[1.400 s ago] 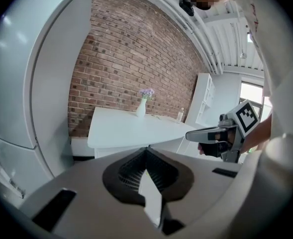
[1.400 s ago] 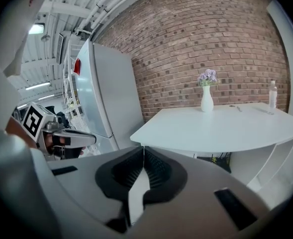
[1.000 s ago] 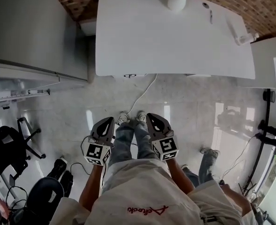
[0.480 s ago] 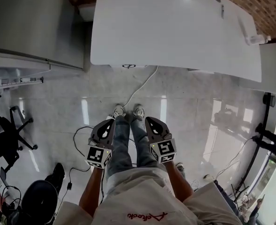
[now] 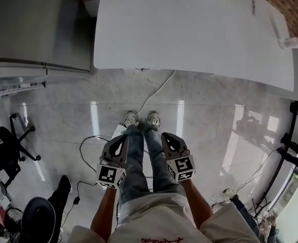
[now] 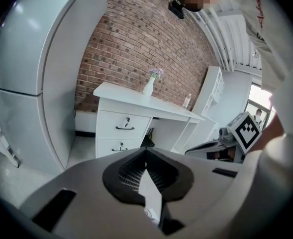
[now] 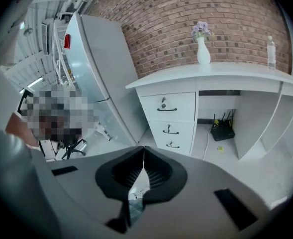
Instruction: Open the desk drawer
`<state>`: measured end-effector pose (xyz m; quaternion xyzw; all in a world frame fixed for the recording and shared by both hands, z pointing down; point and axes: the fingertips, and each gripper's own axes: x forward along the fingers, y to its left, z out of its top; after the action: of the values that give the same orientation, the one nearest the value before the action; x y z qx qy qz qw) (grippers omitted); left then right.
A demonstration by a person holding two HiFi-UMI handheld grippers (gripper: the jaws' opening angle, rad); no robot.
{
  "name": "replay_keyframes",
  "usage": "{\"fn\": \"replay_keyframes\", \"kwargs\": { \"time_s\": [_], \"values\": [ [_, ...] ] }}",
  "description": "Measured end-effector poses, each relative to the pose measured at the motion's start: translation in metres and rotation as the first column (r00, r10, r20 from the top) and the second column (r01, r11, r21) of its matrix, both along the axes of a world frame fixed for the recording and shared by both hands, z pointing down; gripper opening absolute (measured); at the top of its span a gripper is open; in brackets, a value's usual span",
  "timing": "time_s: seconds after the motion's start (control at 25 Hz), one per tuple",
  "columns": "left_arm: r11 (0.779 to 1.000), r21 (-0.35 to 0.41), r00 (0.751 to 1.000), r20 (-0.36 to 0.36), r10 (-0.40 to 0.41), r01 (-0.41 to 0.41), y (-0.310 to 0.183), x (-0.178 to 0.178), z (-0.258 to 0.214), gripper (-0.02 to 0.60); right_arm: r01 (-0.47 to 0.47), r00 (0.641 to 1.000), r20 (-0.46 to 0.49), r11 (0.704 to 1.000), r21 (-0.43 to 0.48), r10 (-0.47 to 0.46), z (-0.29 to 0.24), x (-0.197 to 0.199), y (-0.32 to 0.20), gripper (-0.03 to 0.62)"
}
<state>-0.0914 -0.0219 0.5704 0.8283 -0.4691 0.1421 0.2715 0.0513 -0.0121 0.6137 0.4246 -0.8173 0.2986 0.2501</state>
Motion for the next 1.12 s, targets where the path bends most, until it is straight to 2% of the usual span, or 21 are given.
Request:
{"fn": "replay_keyframes", "kwargs": {
  "time_s": [0.08, 0.16, 0.2, 0.24, 0.28, 0.32, 0.36, 0.4, 0.44, 0.48, 0.52, 0.64, 0.84, 1.12],
  "values": [
    [1.0, -0.003, 1.0, 0.0, 0.005, -0.005, 0.002, 0.0, 0.002, 0.012, -0.029, 0.999, 0.036, 0.999, -0.024, 0.029, 0.005, 0.0, 0.004, 0.018],
    [1.0, -0.007, 1.0, 0.001, 0.013, -0.013, 0.005, 0.001, 0.005, 0.012, -0.085, 0.986, 0.138, 0.994, -0.069, 0.094, 0.01, 0.0, 0.006, 0.018],
    [1.0, -0.01, 1.0, 0.002, 0.016, -0.016, 0.005, 0.001, 0.007, 0.012, -0.121, 0.964, 0.223, 0.987, -0.107, 0.142, 0.012, -0.002, 0.005, 0.018],
    [1.0, -0.012, 1.0, 0.004, 0.02, -0.02, 0.005, 0.0, 0.009, 0.012, -0.161, 0.918, 0.337, 0.974, -0.162, 0.208, 0.011, -0.004, 0.003, 0.018],
    [1.0, -0.014, 1.0, 0.006, 0.026, -0.026, 0.004, 0.0, 0.01, 0.012, -0.204, 0.832, 0.47, 0.95, -0.239, 0.296, 0.009, -0.005, 0.0, 0.02],
    [0.999, -0.015, 1.0, 0.007, 0.031, -0.031, 0.004, 0.001, 0.01, 0.012, -0.241, 0.692, 0.602, 0.914, -0.328, 0.398, 0.004, -0.004, -0.005, 0.028],
    [0.999, -0.015, 0.999, 0.008, 0.035, -0.035, 0.004, 0.002, 0.011, 0.012, -0.266, 0.512, 0.706, 0.872, -0.412, 0.49, -0.001, 0.0, -0.012, 0.091],
    [0.999, -0.014, 0.999, 0.008, 0.037, -0.037, 0.004, 0.003, 0.011, 0.012, -0.281, 0.327, 0.768, 0.833, -0.476, 0.55, -0.006, 0.006, -0.018, 0.155],
    [0.999, -0.014, 0.999, 0.006, 0.038, -0.038, 0.003, 0.004, 0.011, 0.012, -0.296, 0.186, 0.794, 0.804, -0.516, 0.578, -0.009, 0.013, -0.023, 0.155],
    [0.999, -0.014, 0.999, 0.003, 0.038, -0.038, 0.003, 0.005, 0.011, 0.012, -0.313, 0.11, 0.802, 0.786, -0.533, 0.588, -0.008, 0.018, -0.026, 0.155],
    [0.999, -0.014, 0.999, 0.0, 0.038, -0.038, 0.003, 0.006, 0.011, 0.012, -0.329, 0.093, 0.802, 0.778, -0.535, 0.59, -0.006, 0.02, -0.027, 0.155],
    [0.999, -0.017, 0.999, -0.008, 0.032, -0.032, 0.004, 0.006, 0.013, 0.012, -0.348, 0.138, 0.788, 0.775, -0.528, 0.599, 0.009, 0.018, -0.028, 0.155],
    [1.0, -0.02, 1.0, -0.016, 0.014, -0.015, 0.01, 0.007, 0.021, 0.012, -0.374, 0.155, 0.767, 0.756, -0.537, 0.623, 0.038, 0.019, -0.034, 0.155],
    [1.0, -0.027, 1.0, -0.019, -0.003, 0.002, 0.014, 0.002, 0.035, 0.012, -0.392, 0.173, 0.785, 0.773, -0.499, 0.595, 0.074, 0.01, -0.087, 0.155]
  ]
}}
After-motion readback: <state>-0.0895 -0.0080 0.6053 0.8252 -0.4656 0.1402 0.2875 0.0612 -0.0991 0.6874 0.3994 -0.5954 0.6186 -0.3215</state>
